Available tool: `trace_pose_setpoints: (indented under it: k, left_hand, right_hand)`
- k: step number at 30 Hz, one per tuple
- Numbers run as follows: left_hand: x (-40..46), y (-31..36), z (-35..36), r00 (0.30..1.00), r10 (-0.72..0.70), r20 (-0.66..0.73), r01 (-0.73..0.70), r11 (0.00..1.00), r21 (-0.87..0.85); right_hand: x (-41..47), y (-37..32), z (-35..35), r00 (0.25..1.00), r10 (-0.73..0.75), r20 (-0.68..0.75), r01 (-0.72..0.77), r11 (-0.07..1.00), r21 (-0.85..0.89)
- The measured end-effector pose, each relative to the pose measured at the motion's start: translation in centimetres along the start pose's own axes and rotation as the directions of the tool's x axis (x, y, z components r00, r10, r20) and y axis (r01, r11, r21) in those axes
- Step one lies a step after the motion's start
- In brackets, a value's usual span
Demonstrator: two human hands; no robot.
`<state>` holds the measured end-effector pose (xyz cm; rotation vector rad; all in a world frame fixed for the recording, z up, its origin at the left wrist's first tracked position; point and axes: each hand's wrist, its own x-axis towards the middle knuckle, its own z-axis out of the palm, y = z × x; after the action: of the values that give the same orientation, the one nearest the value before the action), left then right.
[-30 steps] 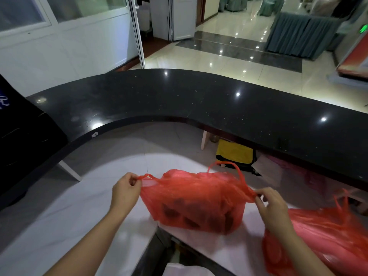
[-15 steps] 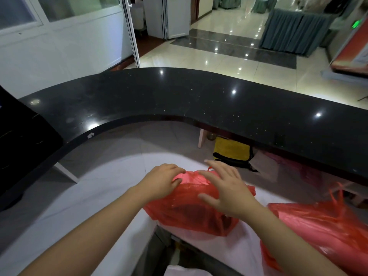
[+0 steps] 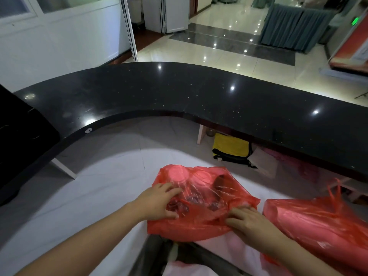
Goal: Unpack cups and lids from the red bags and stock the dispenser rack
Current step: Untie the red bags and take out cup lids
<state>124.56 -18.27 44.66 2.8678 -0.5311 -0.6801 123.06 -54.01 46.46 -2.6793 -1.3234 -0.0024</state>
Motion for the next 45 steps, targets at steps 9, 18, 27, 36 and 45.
trace_pose_setpoints:
  k: [9,18,27,36,45]
  left_hand:
    - [2.2,6.2,2.5,0.968,0.179,-0.175,-0.201,0.972,-0.118]
    - [4.1,6.9,0.7,0.972,0.076,-0.223,-0.079,0.997,-0.005]
    - [5.4,-4.1,-8.0,0.862,-0.454,-0.223,0.400,0.882,-0.249]
    - [2.9,6.2,-7.4,0.629,0.451,-0.634,-0.350,0.892,0.288]
    - [1.4,4.4,-0.7,0.907,-0.362,-0.216,0.422,0.778,0.466]
  right_hand:
    - [-1.0,-1.5,2.5,1.000,0.024,-0.012,-0.024,0.999,0.024]
    - [-3.8,-0.2,4.1,0.985,0.063,-0.160,-0.051,0.996,0.078]
    - [-7.8,1.3,2.4,0.984,0.160,-0.081,-0.147,0.979,0.141]
    - [2.3,-0.3,-3.8,0.930,0.095,-0.354,-0.039,0.986,0.162]
    - [10.8,0.4,2.4,0.883,0.352,0.310,-0.274,0.923,-0.270]
